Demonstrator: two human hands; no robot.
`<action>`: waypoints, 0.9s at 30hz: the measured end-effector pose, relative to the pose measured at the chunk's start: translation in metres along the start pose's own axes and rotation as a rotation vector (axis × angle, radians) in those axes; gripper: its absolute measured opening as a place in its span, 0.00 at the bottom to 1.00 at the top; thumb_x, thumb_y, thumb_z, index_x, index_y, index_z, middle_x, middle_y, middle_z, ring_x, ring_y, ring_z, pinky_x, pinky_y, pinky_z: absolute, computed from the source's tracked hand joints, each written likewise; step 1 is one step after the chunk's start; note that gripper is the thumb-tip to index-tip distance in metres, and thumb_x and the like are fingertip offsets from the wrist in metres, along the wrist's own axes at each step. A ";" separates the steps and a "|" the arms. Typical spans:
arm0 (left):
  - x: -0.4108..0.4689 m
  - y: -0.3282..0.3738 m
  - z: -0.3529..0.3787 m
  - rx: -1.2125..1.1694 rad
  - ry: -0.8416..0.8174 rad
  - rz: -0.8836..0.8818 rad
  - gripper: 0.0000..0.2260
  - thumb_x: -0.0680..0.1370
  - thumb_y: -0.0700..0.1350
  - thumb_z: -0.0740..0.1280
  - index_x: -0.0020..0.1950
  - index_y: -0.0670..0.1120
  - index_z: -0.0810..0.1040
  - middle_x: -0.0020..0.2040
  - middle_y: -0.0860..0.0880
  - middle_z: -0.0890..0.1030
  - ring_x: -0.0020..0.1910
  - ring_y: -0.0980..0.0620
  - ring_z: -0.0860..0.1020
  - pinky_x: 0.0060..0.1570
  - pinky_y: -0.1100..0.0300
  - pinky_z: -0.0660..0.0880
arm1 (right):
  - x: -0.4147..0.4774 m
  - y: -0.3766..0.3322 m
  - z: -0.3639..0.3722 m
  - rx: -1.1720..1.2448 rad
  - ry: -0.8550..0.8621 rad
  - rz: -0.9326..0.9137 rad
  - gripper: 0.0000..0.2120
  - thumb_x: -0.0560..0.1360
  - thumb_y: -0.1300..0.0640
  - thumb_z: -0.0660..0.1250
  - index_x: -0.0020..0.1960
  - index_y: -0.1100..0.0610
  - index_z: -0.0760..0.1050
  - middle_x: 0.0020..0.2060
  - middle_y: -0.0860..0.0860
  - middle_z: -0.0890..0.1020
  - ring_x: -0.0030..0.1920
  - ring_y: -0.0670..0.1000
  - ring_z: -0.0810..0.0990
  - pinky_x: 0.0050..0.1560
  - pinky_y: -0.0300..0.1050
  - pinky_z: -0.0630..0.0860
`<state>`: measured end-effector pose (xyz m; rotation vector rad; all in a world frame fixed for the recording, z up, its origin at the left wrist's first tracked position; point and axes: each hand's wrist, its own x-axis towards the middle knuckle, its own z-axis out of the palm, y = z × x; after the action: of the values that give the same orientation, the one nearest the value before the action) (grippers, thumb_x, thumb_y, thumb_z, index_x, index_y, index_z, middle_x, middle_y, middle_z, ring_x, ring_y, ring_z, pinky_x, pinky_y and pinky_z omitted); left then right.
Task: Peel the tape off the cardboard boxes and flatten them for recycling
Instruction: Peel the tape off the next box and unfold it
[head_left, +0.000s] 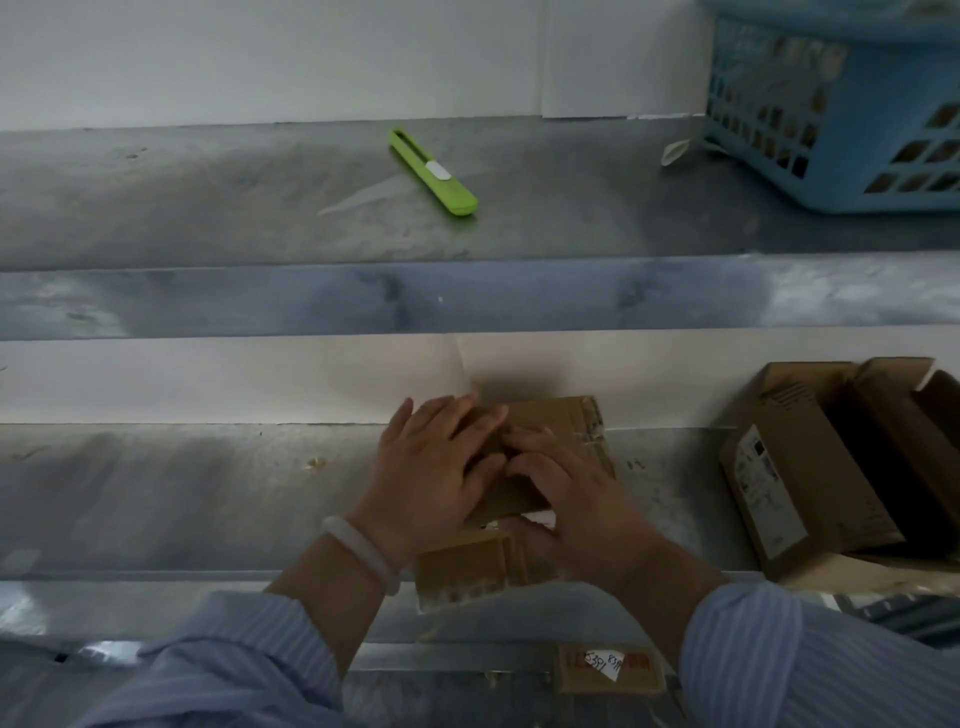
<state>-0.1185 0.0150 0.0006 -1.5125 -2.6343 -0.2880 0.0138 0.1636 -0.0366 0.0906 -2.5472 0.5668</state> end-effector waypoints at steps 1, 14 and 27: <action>0.000 0.000 0.004 0.076 -0.036 0.005 0.26 0.78 0.65 0.45 0.75 0.60 0.59 0.75 0.52 0.64 0.73 0.50 0.61 0.73 0.46 0.53 | -0.006 0.002 -0.002 -0.005 0.038 0.056 0.20 0.73 0.47 0.71 0.59 0.57 0.76 0.65 0.53 0.75 0.69 0.51 0.70 0.70 0.52 0.67; 0.011 0.005 0.003 0.155 -0.036 -0.032 0.27 0.77 0.63 0.49 0.75 0.58 0.61 0.75 0.49 0.64 0.74 0.46 0.61 0.74 0.42 0.49 | -0.051 0.020 -0.020 0.515 0.178 1.040 0.10 0.74 0.47 0.71 0.53 0.48 0.83 0.43 0.41 0.84 0.47 0.42 0.82 0.44 0.34 0.74; 0.011 0.026 0.013 0.171 -0.035 -0.178 0.35 0.72 0.72 0.39 0.76 0.59 0.52 0.76 0.44 0.58 0.75 0.43 0.53 0.74 0.43 0.47 | -0.054 0.014 -0.023 0.566 0.306 1.050 0.01 0.71 0.53 0.74 0.43 0.48 0.83 0.36 0.41 0.84 0.39 0.39 0.82 0.36 0.28 0.72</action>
<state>-0.1016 0.0402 -0.0071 -1.2459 -2.7439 -0.0462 0.0690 0.1830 -0.0511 -1.0873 -1.8960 1.5211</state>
